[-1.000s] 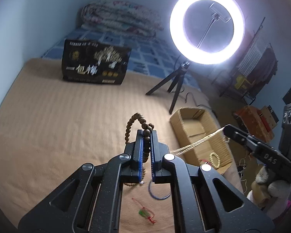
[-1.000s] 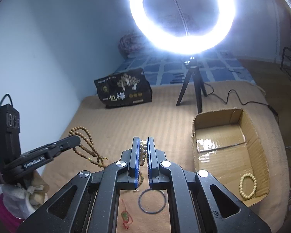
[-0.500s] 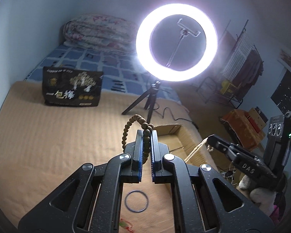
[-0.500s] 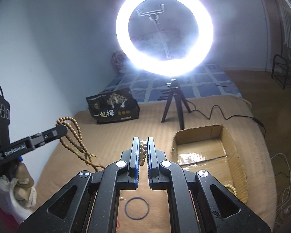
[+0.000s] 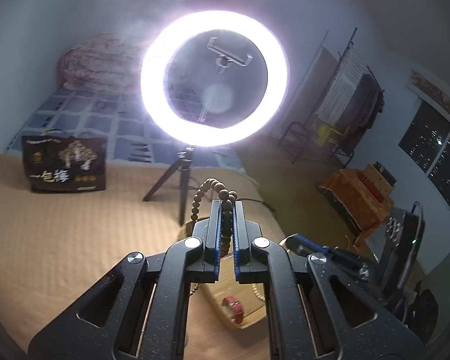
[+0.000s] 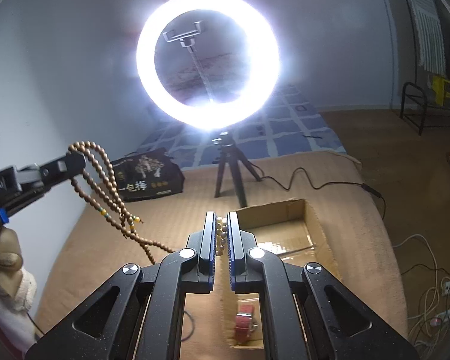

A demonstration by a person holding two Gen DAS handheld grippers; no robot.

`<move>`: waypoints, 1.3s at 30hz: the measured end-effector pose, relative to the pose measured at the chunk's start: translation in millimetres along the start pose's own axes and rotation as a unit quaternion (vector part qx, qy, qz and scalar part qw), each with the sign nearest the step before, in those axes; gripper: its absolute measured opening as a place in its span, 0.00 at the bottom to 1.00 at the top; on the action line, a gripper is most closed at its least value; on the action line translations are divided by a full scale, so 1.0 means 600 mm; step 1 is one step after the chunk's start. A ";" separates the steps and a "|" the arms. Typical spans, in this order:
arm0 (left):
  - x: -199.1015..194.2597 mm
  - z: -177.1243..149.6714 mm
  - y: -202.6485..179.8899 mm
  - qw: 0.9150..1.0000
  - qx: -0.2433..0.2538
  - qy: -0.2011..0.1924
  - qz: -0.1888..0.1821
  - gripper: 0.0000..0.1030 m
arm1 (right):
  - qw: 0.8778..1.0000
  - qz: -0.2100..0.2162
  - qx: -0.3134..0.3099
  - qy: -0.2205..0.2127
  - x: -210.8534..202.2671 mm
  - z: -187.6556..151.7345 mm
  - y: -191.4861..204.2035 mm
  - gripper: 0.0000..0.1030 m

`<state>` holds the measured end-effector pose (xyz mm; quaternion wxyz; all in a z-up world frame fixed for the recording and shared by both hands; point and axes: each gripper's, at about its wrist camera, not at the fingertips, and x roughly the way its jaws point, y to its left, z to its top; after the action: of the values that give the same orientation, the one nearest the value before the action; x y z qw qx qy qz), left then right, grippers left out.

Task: Organize jewelry
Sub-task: 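Lift the brown beads and pearl strand and carry both over the cardboard box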

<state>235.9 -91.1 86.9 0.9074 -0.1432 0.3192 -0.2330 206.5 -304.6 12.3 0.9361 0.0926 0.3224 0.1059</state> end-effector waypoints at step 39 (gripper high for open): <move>0.263 -0.083 -0.046 0.995 0.017 0.102 0.004 0.04 | 0.994 -0.025 0.050 0.095 0.100 -0.052 -0.126 0.05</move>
<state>303.2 -201.2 -20.3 0.8733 -0.1021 0.4065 -0.2484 243.7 -358.6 -64.9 0.8980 0.1206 0.4165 0.0743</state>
